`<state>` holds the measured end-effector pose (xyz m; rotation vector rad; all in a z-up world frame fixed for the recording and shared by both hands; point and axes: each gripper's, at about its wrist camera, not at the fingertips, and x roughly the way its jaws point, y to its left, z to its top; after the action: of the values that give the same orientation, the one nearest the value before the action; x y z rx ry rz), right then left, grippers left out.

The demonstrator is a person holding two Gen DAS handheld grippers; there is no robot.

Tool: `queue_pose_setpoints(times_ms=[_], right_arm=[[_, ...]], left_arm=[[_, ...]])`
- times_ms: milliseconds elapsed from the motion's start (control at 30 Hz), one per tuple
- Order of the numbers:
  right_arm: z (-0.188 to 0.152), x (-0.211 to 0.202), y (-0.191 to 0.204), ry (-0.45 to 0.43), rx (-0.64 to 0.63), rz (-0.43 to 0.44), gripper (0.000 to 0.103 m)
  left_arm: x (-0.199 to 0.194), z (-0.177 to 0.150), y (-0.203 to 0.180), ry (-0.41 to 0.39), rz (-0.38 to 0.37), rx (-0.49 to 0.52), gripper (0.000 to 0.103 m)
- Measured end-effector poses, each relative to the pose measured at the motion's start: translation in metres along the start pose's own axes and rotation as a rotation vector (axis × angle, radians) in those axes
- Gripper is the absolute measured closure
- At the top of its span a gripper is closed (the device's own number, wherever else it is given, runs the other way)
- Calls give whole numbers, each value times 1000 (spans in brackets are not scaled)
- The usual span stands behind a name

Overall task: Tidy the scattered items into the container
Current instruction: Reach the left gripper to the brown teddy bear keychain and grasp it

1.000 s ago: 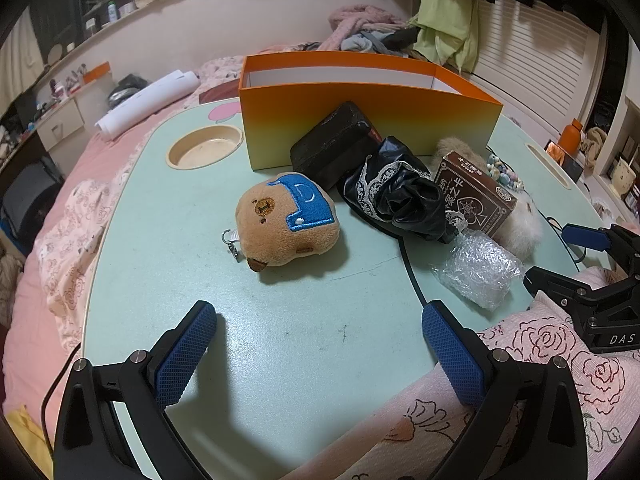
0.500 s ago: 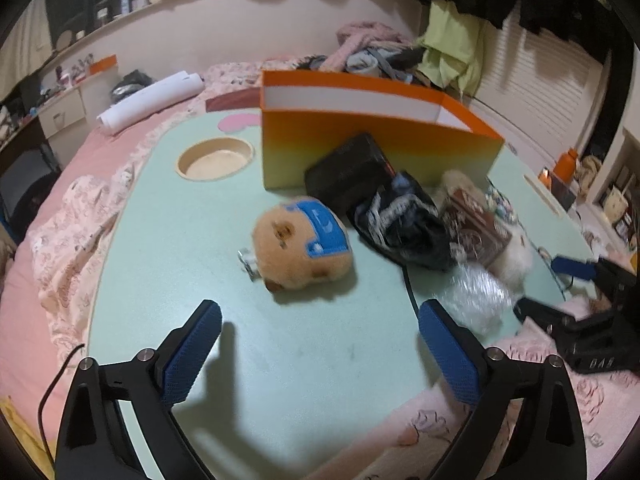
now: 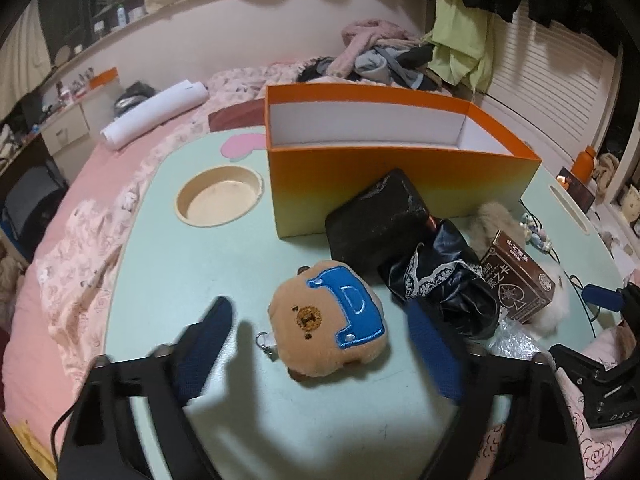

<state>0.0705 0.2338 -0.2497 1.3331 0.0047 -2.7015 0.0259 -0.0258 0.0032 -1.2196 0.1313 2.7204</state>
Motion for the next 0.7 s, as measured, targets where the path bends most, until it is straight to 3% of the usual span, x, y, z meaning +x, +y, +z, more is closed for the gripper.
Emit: queue_pose_setpoints(times_ms=[100, 333, 500, 567, 700], right_arm=[[0, 0, 0, 0, 0, 0, 3], [0, -1, -1, -6, 9, 4, 3], [8, -6, -16, -38, 83, 32, 3], [15, -8, -22, -62, 107, 18, 7], [38, -4, -26, -84, 118, -1, 23]], left_arm=[[0, -4, -2, -8, 1, 2, 48], [-27, -21, -9, -95, 5, 21, 50], [-32, -32, -12, -97, 2, 30, 50], [-28, -31, -9, -80, -4, 12, 50], [-23, -32, -4, -56, -17, -16, 50]])
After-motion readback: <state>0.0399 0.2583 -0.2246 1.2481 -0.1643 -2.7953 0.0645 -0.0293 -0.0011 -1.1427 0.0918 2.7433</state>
